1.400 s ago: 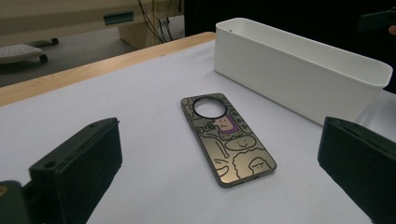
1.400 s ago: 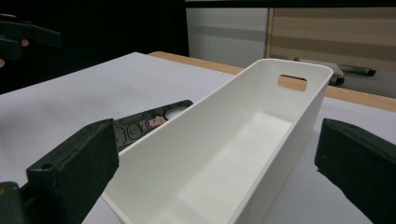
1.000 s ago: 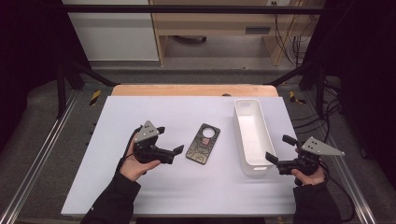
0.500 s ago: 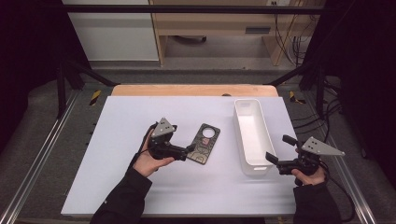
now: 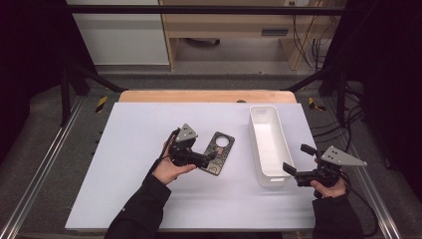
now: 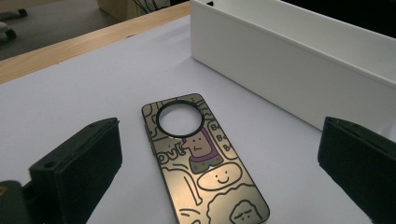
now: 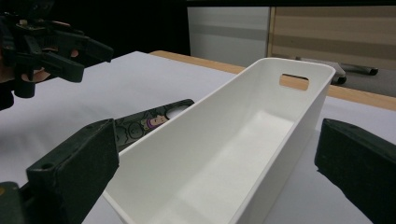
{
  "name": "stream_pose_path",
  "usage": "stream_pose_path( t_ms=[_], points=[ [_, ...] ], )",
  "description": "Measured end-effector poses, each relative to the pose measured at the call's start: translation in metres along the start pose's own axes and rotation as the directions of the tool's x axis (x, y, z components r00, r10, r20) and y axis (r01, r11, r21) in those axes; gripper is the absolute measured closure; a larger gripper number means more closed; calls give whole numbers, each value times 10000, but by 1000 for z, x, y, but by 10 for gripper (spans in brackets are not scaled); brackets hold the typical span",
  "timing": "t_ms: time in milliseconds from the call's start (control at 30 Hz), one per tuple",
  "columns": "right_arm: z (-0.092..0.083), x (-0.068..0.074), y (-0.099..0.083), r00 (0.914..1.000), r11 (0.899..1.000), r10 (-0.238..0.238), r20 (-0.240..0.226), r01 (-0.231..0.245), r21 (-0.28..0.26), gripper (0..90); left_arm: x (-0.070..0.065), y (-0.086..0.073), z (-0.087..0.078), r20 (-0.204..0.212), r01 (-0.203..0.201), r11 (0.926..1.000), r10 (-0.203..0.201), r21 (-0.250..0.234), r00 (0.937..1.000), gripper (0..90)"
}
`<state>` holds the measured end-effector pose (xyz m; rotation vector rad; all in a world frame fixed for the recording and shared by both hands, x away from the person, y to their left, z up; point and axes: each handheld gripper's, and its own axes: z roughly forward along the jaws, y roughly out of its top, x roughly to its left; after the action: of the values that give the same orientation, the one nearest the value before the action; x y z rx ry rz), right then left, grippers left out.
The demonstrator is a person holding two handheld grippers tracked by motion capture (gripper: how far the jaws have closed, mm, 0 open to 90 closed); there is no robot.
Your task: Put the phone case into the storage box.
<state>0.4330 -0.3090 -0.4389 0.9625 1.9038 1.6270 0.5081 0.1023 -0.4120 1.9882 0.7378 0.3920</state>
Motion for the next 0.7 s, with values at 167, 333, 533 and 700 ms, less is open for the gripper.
stream_pose_path(
  t_ms=[167, 333, 533, 700],
  points=[
    [0, 0, 0, 10000, 10000, 9, -8, -9, 25, 4, 0, 2, 9, -38, 24, 9998, -23, 185, 10000, 0],
    [0, 0, 0, 10000, 10000, 18, -10, -18, 3, 4, -1, 4, 22, -87, 91, 9990, -87, 430, 9999, 0],
    [0, 0, 0, 10000, 10000, 26, -8, -26, 11, 4, -2, 6, 31, -143, 78, 9979, -69, 640, 9999, 0],
    [0, 0, 0, 10000, 10000, 17, -21, -17, 25, 4, -2, 7, 43, -262, 113, 9958, -89, 911, 9996, 0]
  ],
)
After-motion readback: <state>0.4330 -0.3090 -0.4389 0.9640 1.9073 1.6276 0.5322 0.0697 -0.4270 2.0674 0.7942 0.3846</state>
